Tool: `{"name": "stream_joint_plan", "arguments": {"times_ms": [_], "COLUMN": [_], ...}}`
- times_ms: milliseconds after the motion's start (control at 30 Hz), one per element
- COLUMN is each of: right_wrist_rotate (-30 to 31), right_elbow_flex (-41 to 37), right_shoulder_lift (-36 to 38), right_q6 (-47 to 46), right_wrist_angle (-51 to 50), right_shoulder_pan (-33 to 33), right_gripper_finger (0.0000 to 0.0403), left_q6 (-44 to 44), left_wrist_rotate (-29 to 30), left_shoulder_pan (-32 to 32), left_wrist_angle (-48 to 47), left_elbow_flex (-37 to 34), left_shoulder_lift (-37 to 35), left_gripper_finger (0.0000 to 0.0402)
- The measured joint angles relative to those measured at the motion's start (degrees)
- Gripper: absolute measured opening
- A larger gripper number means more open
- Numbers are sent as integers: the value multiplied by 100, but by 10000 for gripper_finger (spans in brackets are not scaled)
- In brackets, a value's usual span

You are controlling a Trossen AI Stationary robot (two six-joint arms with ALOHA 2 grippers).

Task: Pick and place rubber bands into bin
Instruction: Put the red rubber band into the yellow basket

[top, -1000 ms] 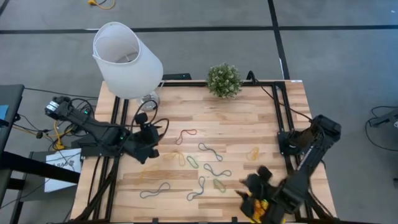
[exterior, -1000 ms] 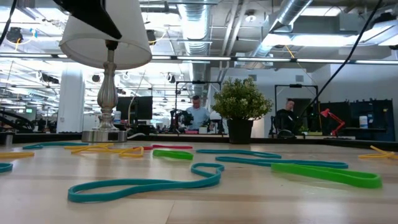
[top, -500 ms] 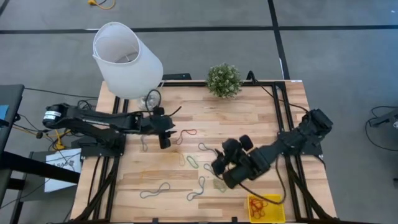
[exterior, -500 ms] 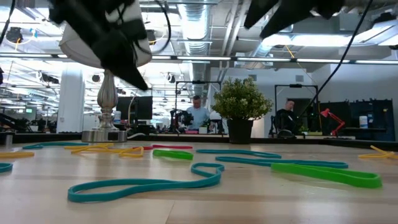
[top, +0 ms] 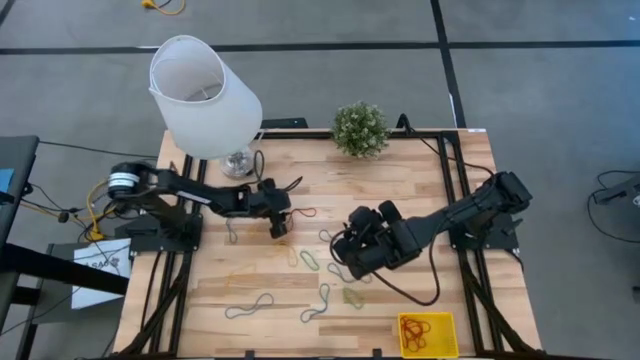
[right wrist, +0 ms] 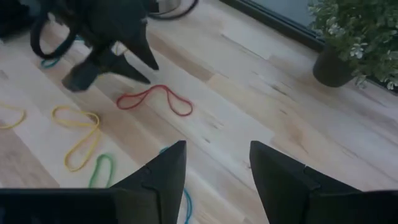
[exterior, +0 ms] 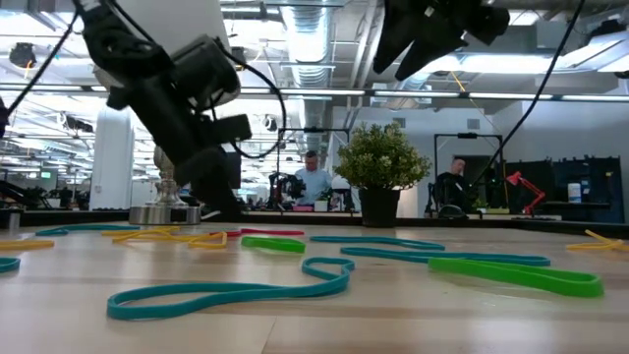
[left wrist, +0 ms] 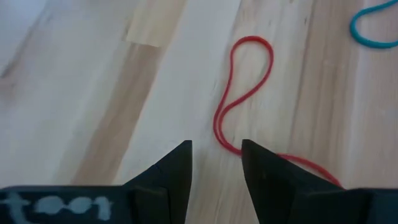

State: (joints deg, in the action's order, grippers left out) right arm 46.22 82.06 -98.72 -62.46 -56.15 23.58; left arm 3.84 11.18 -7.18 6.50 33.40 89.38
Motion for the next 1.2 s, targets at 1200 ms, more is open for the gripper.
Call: {"name": "stream_joint_plan", "arguments": {"times_ms": [1200], "right_wrist_rotate": [0], "right_elbow_flex": [-8], "right_shoulder_lift": [-450], "right_q6": [2113], "right_wrist_angle": [1013], "right_shoulder_pan": [39], "right_gripper_finger": [160], "left_q6": [-1050], "left_wrist_rotate": [-297], "left_shoulder_pan": [197], "left_wrist_angle": [-1573], "left_elbow_flex": [1025], "left_shoulder_lift": [-692], "left_gripper_finger": [0]}}
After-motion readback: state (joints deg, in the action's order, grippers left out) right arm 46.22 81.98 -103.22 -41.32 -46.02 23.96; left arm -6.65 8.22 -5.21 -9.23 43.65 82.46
